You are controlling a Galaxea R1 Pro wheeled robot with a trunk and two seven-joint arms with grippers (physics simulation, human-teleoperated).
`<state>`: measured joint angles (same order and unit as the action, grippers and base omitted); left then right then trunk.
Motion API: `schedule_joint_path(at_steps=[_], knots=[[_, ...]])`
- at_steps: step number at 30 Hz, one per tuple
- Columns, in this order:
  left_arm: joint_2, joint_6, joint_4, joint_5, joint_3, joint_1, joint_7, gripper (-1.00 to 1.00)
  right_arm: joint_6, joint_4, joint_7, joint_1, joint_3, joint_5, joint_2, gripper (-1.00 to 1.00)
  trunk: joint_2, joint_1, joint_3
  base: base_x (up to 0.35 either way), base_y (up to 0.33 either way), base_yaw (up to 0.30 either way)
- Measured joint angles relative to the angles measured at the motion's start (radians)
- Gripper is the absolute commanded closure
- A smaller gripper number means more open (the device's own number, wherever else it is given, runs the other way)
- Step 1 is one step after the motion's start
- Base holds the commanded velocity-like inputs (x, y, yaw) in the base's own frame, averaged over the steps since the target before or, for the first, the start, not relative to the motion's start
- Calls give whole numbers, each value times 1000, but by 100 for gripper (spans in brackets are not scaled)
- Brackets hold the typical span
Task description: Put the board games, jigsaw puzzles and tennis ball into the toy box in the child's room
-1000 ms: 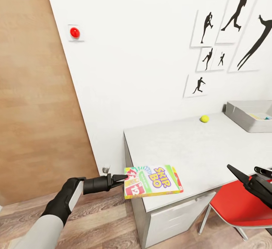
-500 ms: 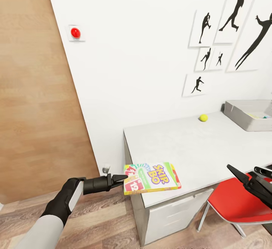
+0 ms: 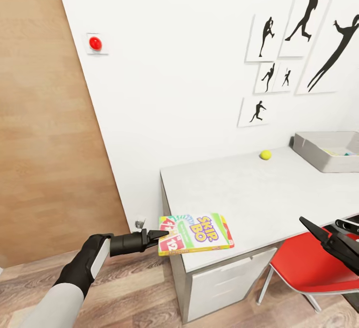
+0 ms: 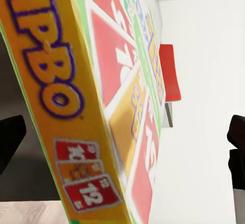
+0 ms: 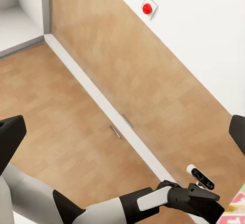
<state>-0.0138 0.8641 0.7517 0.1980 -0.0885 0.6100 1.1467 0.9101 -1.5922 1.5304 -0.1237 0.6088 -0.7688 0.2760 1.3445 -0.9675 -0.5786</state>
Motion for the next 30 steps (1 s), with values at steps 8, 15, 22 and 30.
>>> schedule_joint_path(at_steps=[8, 15, 22, 30], knots=[[0, 0, 0, 0, 0, 0, 0, -100, 0, 0, 0, 0, 0, 0, 0, -100, 0, 0, 0, 0, -9, 0], [0, -1, 0, -1, 0, 0, 1, 100, 0, 0, 0, 0, 0, 0, 0, -100, 0, 0, 0, 0, 0, 0], [-2, 11, 0, 10, -2, -1, 2, 100, 0, 0, 0, 0, 0, 0, 0, -100, -7, 4, 3, 0, 0, 0], [-4, 13, 0, 3, -6, -1, 3, 100, 0, 0, 0, 0, 0, 0, 0, -100, -63, 34, 28, 0, 0, 0]])
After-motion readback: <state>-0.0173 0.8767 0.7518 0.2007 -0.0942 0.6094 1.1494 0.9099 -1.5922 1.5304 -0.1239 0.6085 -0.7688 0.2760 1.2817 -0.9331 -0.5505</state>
